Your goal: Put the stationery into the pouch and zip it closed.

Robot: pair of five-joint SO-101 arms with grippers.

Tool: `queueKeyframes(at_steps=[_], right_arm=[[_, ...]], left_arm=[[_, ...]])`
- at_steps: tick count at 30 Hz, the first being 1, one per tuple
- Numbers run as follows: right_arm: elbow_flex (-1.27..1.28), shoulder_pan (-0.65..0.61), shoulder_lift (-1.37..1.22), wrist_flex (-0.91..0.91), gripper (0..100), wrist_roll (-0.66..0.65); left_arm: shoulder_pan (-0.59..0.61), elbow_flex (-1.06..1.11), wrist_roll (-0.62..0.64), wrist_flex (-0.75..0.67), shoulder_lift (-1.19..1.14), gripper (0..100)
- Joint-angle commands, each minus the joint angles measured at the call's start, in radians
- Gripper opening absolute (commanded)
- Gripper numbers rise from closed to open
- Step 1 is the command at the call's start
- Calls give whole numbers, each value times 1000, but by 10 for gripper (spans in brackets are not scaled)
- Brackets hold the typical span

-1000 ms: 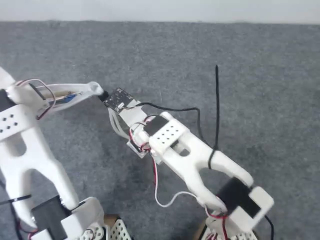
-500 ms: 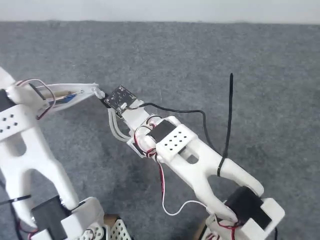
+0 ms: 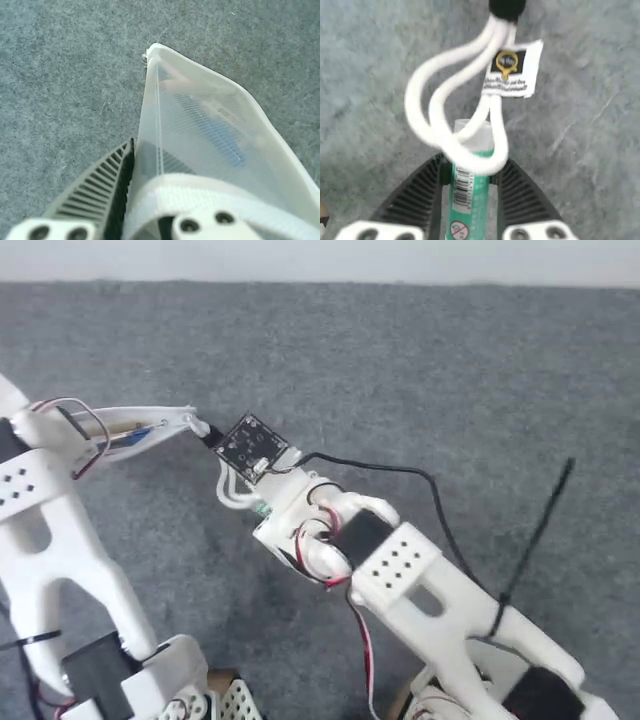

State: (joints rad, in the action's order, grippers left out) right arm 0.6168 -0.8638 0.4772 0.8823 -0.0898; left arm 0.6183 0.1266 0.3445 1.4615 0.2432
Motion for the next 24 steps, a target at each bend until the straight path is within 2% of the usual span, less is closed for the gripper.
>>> queueKeyframes(at_steps=[1,9,18,24], right_arm=[[-6,-15,108,-13,6,11],[-3,-13,318,-18,6,6],[-3,-10,378,-240,6,3],[-9,-13,378,-369,6,-26]], left_arm=[[11,-2,14,-20,9,10],[5,-2,14,-17,9,10],[-110,19,9,0,11,10],[-121,21,9,0,11,10]])
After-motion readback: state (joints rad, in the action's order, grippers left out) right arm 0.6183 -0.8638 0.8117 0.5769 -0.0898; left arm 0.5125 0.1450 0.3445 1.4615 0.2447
